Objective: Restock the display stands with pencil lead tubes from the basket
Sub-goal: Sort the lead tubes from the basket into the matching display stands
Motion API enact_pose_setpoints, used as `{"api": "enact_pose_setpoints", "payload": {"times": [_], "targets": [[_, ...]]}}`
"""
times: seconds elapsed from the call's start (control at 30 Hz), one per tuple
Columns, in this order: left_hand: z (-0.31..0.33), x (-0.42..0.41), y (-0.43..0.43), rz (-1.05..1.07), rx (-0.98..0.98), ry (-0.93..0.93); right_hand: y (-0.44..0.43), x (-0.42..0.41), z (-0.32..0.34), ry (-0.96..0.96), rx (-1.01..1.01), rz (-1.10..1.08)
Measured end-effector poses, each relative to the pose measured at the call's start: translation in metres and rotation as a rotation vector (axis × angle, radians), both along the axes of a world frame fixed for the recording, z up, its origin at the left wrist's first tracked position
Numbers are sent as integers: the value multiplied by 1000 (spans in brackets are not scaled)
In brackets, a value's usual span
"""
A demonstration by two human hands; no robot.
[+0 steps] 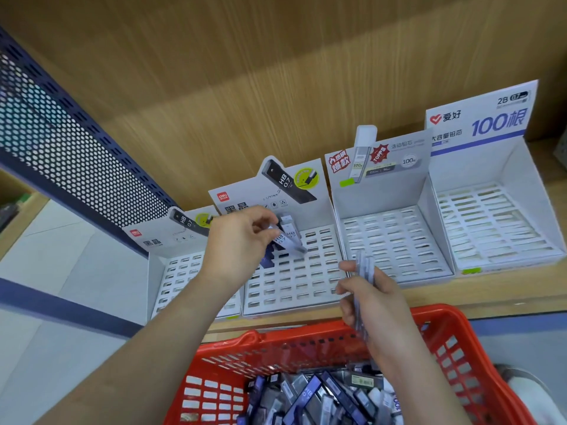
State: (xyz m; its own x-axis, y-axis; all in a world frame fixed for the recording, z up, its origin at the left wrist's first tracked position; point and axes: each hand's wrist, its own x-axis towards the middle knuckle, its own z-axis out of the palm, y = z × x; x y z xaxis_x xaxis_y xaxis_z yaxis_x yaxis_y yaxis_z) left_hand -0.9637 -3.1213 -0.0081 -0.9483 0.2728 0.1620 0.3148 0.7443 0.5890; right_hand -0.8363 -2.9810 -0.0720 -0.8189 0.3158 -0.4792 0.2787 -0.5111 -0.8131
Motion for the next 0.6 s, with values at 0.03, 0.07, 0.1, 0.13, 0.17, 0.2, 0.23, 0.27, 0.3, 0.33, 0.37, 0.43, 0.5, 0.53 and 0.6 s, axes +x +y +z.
{"api": "enact_pose_setpoints", "payload": {"times": [0.03,0.07,0.1,0.13,0.17,0.2,0.23,0.27,0.3,0.33,0.37,0.43,0.5,0.53,0.6], "targets": [[-3,-1,2,-26,-55,36,0,-1,0,11,-19,-13],[-6,-2,3,-56,-112,77,-1,-1,1,21,-28,-19],[-9,-2,4,-84,-162,117,-1,-1,2,34,-34,-15],[-12,-3,4,-107,-196,150,-2,-1,2,43,-40,-10],[-13,-3,4,-123,-214,175,-2,-1,3,57,-55,-6],[-14,-4,5,-134,-225,196,-2,0,4,71,-83,-5],[-13,-4,6,-143,-230,208,-2,1,4,85,-130,-3],[-13,-4,8,-157,-234,219,-2,2,6,101,-184,2],[-12,-5,9,-175,-243,234,-2,3,7,114,-230,13],[-11,-4,11,-194,-254,252,-1,5,9,124,-261,26],[-10,-4,12,-209,-264,265,-1,6,10,128,-272,38],[-9,-6,15,-214,-279,266,0,7,11,120,-244,49],[-8,-11,15,-183,-279,224,0,7,10,109,-213,45],[-9,-14,15,-168,-281,206,0,7,10,104,-206,41],[-9,-18,13,-160,-307,194,1,6,9,99,-205,37]]}}
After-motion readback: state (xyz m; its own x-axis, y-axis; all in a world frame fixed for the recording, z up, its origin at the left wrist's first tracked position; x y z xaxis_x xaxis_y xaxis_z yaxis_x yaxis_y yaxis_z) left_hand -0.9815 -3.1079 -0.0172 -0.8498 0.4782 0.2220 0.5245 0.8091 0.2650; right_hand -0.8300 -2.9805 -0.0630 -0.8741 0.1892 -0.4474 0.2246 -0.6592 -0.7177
